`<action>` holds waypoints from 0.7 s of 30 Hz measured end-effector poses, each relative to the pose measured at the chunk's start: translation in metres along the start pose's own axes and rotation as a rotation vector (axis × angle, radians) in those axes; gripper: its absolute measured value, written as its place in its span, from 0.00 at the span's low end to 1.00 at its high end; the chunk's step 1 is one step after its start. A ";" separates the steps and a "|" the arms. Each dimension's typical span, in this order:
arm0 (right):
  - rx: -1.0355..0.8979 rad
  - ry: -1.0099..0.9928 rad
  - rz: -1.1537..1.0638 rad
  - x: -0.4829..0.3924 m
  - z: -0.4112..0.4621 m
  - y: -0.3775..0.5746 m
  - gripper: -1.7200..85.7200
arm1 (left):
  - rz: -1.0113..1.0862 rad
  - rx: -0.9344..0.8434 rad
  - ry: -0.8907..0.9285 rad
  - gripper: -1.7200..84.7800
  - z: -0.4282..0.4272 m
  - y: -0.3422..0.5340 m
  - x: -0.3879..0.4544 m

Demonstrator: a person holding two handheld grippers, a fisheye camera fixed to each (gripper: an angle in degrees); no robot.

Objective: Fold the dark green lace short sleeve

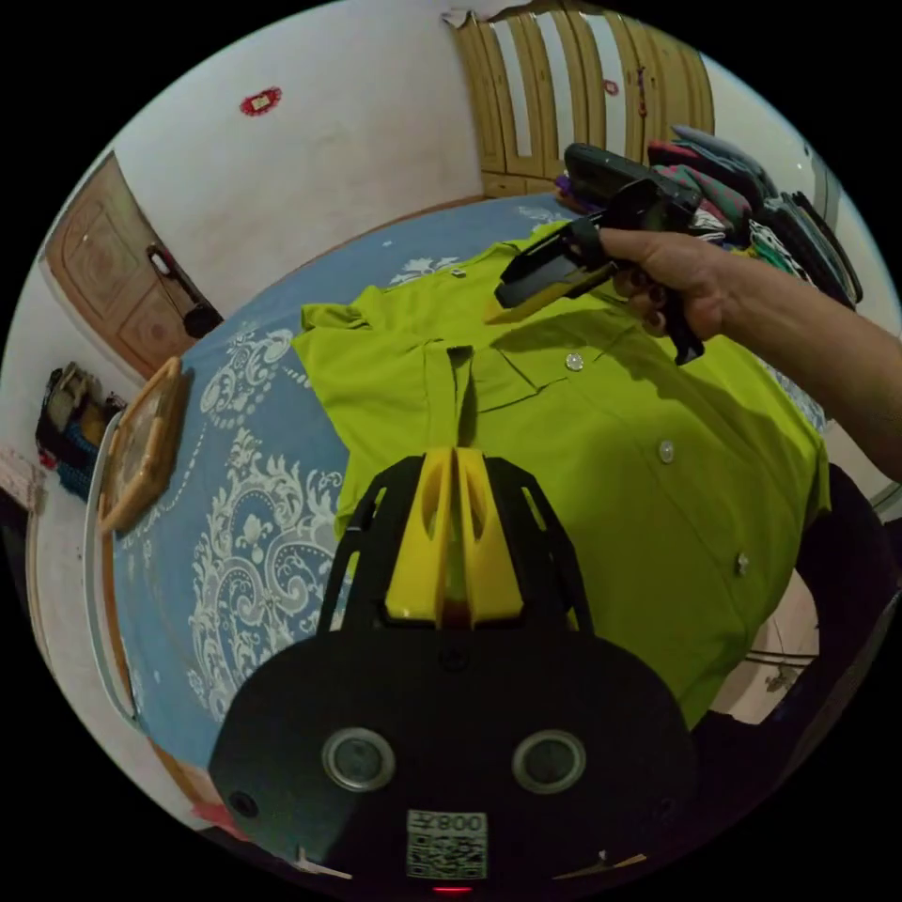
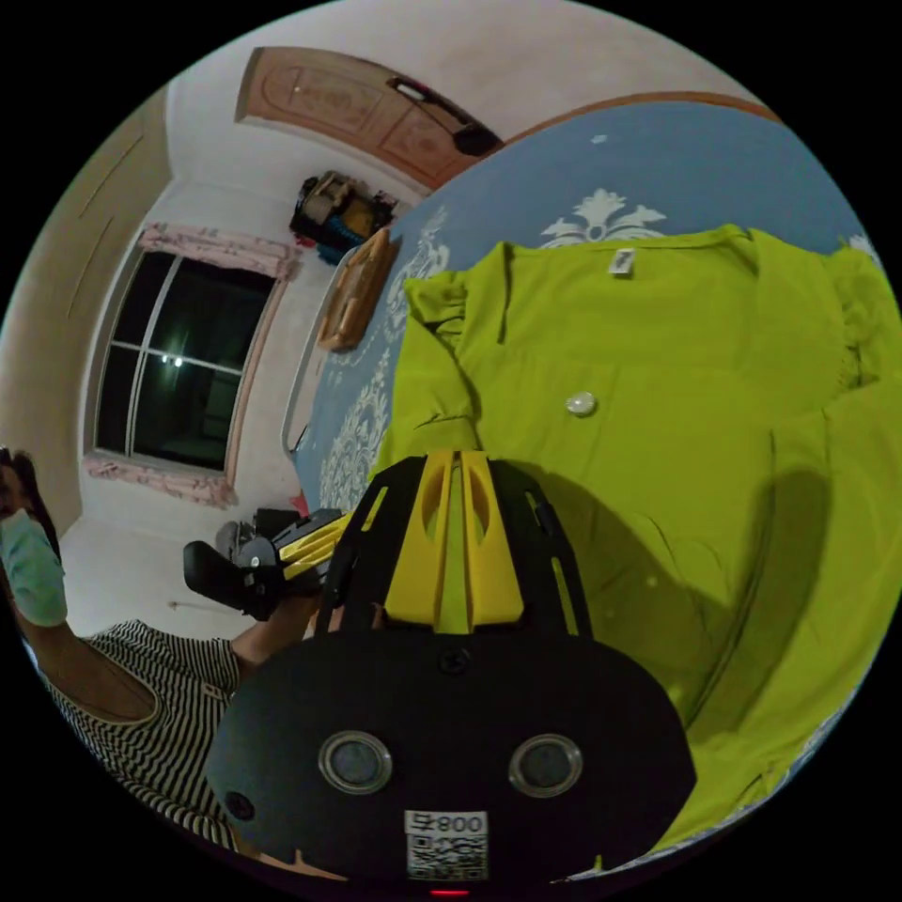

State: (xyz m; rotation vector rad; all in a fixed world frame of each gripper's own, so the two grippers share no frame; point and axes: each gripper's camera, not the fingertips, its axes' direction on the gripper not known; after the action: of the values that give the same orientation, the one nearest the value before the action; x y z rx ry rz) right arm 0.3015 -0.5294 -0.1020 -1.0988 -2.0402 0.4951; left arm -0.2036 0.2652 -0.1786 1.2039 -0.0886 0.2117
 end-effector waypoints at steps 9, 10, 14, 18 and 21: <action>-0.045 0.117 -0.193 -0.028 -0.032 0.022 0.02 | -0.073 0.035 0.076 0.04 0.015 -0.023 0.033; -0.073 0.179 -0.220 -0.030 -0.029 0.025 0.02 | -0.085 0.024 0.076 0.04 0.018 -0.025 0.034; -0.134 0.271 -0.186 -0.016 -0.035 0.041 0.02 | -0.142 -0.119 0.111 0.03 0.048 -0.036 0.038; -0.089 0.296 -0.191 -0.017 -0.071 0.066 0.02 | -0.179 -0.023 0.142 0.02 0.041 -0.046 0.042; -0.103 0.328 -0.188 -0.012 -0.093 0.088 0.02 | -0.220 -0.115 0.202 0.02 0.061 -0.058 0.043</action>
State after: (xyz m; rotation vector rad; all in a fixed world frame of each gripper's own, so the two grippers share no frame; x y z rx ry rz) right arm 0.4243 -0.4922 -0.1034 -0.9639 -1.8687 0.1059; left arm -0.1468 0.1935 -0.2020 1.0629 0.2049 0.1320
